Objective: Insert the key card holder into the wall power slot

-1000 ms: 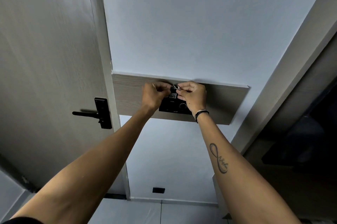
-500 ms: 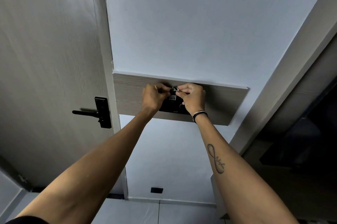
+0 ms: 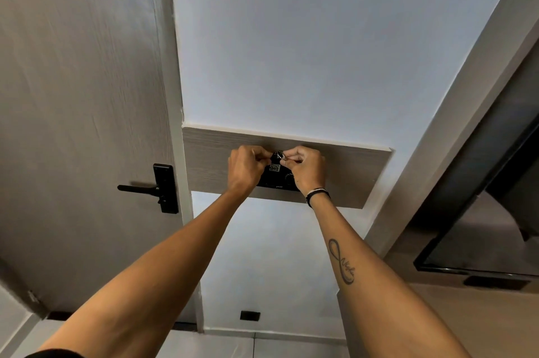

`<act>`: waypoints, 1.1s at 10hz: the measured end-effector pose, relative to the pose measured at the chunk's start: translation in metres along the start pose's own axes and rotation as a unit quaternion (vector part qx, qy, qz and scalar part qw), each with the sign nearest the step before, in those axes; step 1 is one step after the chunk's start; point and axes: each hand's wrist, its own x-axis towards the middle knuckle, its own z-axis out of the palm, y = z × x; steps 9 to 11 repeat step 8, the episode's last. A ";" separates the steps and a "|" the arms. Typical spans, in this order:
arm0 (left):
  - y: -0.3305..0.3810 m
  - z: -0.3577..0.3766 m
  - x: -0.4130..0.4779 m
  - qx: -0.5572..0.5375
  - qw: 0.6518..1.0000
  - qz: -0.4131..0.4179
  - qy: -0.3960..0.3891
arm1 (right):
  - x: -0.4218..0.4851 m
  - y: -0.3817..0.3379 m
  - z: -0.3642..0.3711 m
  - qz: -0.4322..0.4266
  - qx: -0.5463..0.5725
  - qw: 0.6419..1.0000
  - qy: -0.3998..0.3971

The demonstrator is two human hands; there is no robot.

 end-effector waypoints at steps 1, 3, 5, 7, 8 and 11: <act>0.000 0.000 -0.002 -0.002 1.000 0.003 0.011 | -0.001 0.000 0.000 -0.005 -0.007 1.000 -0.003; 0.002 -0.004 -0.004 0.009 1.000 0.006 0.011 | -0.001 -0.001 -0.004 -0.017 -0.035 0.999 -0.013; -0.002 -0.008 -0.006 0.015 1.000 0.013 0.020 | -0.004 0.000 -0.009 -0.024 -0.050 0.998 -0.024; -0.016 -0.017 -0.015 0.115 0.989 0.087 0.043 | -0.009 0.010 -0.026 -0.026 -0.092 0.995 -0.010; -0.026 -0.023 -0.021 0.199 0.967 0.136 0.080 | -0.015 0.014 -0.039 -0.058 -0.174 0.983 0.029; -0.026 -0.023 -0.021 0.199 0.967 0.136 0.080 | -0.015 0.014 -0.039 -0.058 -0.174 0.983 0.029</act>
